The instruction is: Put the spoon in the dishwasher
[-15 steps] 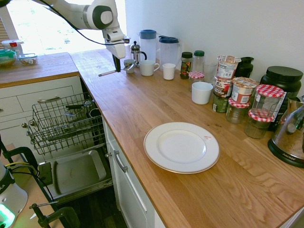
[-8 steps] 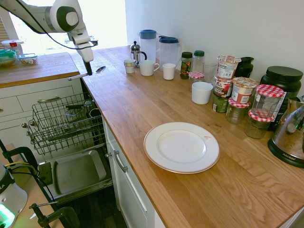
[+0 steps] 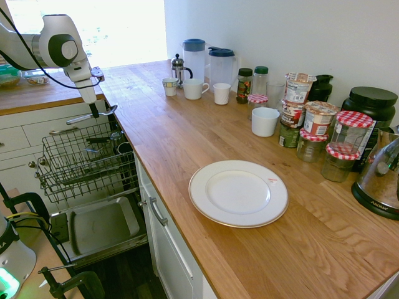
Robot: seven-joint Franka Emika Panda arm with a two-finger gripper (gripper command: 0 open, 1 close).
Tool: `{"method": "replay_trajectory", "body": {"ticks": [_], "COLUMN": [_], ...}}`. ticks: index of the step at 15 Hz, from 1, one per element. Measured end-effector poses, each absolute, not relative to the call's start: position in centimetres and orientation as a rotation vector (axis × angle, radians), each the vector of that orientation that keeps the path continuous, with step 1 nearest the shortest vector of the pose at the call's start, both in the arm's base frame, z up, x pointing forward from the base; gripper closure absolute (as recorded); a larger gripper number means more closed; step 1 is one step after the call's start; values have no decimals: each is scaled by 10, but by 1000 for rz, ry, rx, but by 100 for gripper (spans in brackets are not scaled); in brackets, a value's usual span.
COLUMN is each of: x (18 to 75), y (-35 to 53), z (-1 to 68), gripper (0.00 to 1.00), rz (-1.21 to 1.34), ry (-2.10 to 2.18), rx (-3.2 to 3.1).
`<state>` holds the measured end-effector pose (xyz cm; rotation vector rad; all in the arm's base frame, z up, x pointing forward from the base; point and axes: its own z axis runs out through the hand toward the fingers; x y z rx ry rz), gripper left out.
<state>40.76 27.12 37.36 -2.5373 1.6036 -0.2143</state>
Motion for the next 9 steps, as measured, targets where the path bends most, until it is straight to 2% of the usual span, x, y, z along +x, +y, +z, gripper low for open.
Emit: {"method": "replay_trajectory", "body": {"ticks": [5, 9], "x": [382, 358], "y": [310, 346], "z": [353, 304], "gripper": [100, 100], "rz": [-224, -226], "ry": [1633, 1650], "rx": [-2548, -2564]}}
